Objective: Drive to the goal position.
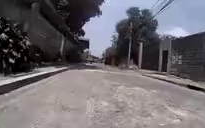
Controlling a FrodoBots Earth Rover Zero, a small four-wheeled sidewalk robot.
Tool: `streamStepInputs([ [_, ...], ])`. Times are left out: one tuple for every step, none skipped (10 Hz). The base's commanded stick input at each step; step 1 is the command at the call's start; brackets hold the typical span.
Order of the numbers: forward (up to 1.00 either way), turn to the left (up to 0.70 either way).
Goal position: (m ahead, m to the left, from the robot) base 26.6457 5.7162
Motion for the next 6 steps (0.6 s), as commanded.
streamStepInputs([
  [1.0,0.0],
  [1.0,0.0],
  [1.0,0.0],
  [1.0,0.0],
  [1.0,0.0],
  [1.0,0.0],
])
